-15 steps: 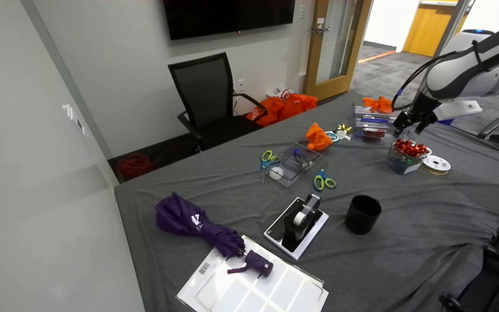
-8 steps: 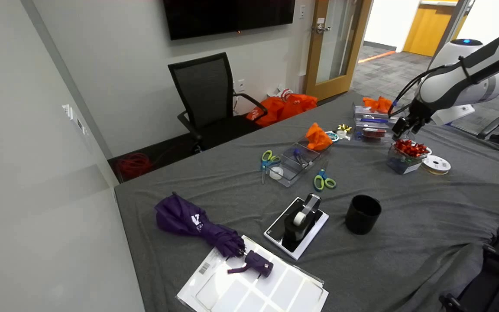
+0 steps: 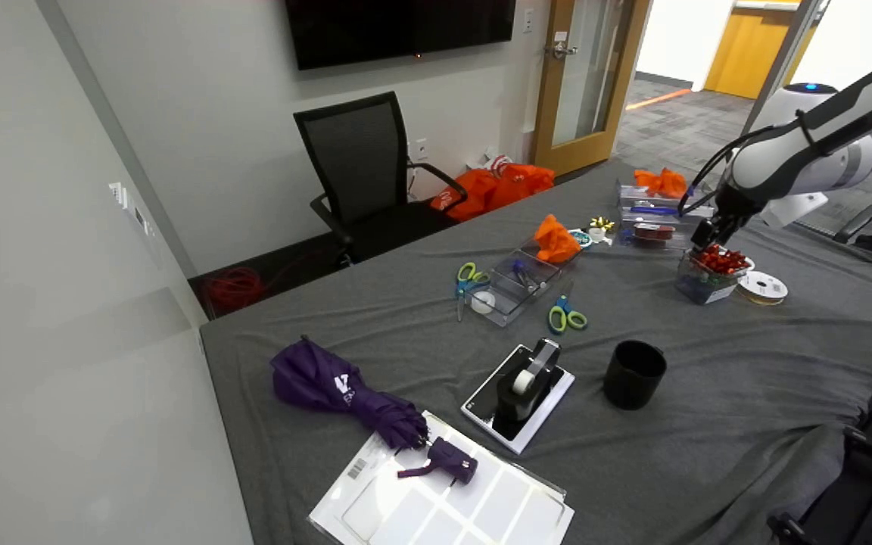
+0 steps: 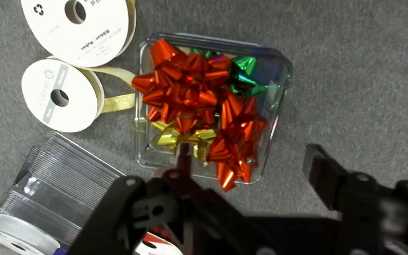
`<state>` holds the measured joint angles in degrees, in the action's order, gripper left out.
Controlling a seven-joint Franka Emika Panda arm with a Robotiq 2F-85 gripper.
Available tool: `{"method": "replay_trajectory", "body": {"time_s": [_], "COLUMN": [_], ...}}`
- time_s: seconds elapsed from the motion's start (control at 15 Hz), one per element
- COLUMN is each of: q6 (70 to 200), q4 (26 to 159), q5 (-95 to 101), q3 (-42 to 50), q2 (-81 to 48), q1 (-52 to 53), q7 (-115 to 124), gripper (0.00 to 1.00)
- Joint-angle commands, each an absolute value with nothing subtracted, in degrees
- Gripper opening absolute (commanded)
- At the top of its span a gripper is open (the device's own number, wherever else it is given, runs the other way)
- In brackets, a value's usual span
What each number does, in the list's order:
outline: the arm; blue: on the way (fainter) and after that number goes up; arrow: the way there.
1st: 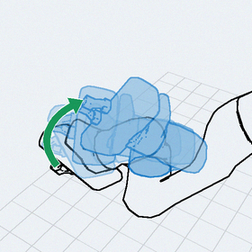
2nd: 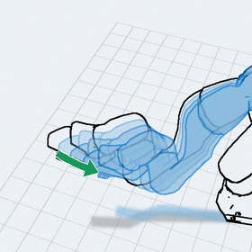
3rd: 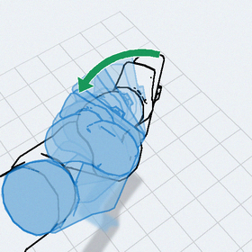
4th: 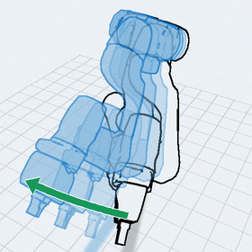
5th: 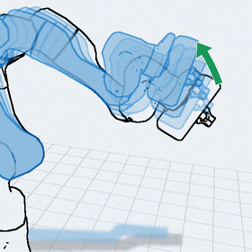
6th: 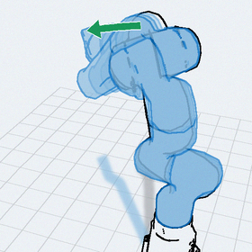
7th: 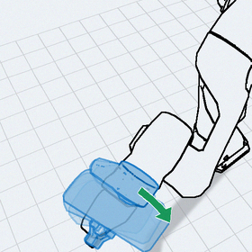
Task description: Move the bow to the container on the left side
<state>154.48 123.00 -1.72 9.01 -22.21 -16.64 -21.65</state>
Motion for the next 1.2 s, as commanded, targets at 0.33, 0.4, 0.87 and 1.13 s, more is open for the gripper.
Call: {"method": "replay_trajectory", "body": {"time_s": [0.33,0.4,0.87,1.13], "q6": [154.81,154.64,148.55,140.4], "q4": [122.0,122.14,124.03,123.24], "q5": [-0.99,-0.93,-3.16,-9.25], "q3": [7.68,7.67,6.29,5.04], "q2": [-23.62,-23.45,-17.1,-11.65], "q1": [-18.59,-18.62,-19.56,-18.19], "q7": [-23.2,-23.34,-25.95,-23.7], "gripper": [0.17,0.09,0.0,0.0]}}
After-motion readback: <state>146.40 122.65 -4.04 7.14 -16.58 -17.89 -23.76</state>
